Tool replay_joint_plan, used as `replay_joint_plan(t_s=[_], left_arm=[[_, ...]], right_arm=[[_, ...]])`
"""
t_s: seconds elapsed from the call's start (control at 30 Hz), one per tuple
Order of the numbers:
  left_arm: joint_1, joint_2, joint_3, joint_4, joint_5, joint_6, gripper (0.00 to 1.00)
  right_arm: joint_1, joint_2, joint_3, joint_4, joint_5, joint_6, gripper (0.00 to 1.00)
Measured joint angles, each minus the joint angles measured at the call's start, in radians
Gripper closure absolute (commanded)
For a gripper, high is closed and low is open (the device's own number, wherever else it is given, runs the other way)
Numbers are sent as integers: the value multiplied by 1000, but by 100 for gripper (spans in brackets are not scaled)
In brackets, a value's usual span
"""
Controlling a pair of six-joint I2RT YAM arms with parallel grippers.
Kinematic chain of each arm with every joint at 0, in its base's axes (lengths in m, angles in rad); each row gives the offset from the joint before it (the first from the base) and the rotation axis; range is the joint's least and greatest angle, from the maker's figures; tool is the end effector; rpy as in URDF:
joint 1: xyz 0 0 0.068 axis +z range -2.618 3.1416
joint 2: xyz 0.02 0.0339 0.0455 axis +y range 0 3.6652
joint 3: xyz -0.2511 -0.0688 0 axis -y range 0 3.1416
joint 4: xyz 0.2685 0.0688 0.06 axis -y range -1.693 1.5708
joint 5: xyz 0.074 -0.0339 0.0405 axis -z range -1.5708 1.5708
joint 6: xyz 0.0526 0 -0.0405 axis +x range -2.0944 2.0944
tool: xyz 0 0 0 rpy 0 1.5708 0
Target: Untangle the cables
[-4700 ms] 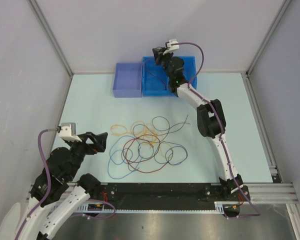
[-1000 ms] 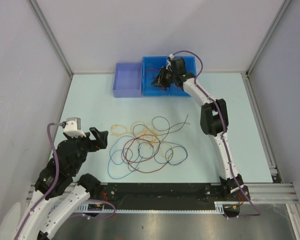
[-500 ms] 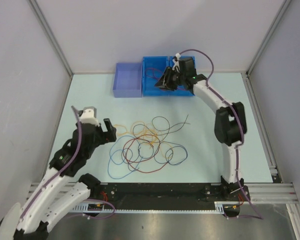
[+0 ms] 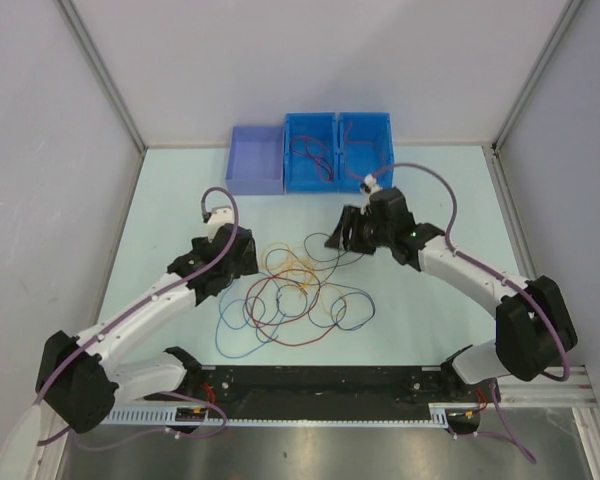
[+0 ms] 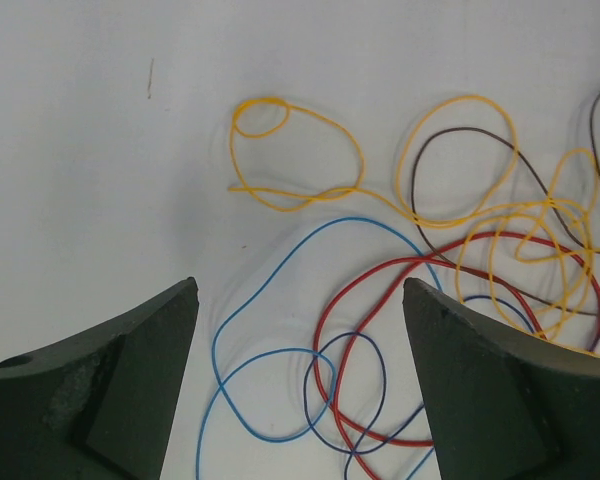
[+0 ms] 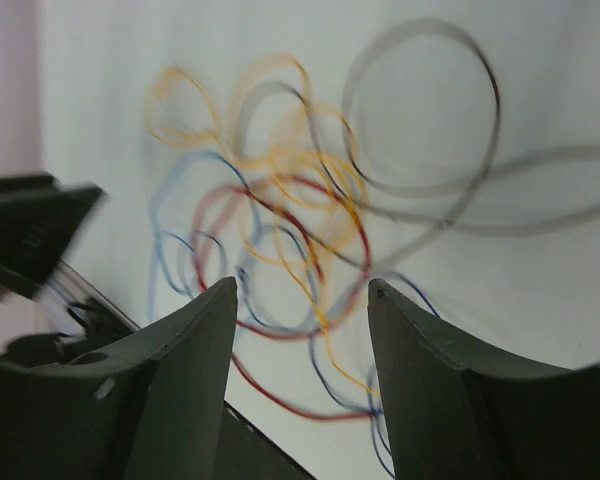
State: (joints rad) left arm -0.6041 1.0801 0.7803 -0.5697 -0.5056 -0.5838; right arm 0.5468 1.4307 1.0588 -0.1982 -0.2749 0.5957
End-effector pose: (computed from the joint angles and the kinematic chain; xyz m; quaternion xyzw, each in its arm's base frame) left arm 0.2230 -0.1229 0.2213 -0.0767 0.9101 0.0085 0.4071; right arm 0.3016 0.2003 0.2532 -0.0445 0.8705 0.3581 0.3348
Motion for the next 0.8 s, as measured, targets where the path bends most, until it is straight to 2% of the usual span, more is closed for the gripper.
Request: replay_joint_plan(t_s=[0.2, 0.5, 0.8], left_arm=[[6, 63, -20, 8, -49, -54, 13], [45, 138, -95, 34, -17, -106, 21], [79, 191, -142, 79, 49, -126, 29]], right_arm=[[30, 0, -246, 18, 16, 48, 43], [50, 8, -270, 129, 16, 67, 44], [28, 19, -287, 150, 5, 66, 44]])
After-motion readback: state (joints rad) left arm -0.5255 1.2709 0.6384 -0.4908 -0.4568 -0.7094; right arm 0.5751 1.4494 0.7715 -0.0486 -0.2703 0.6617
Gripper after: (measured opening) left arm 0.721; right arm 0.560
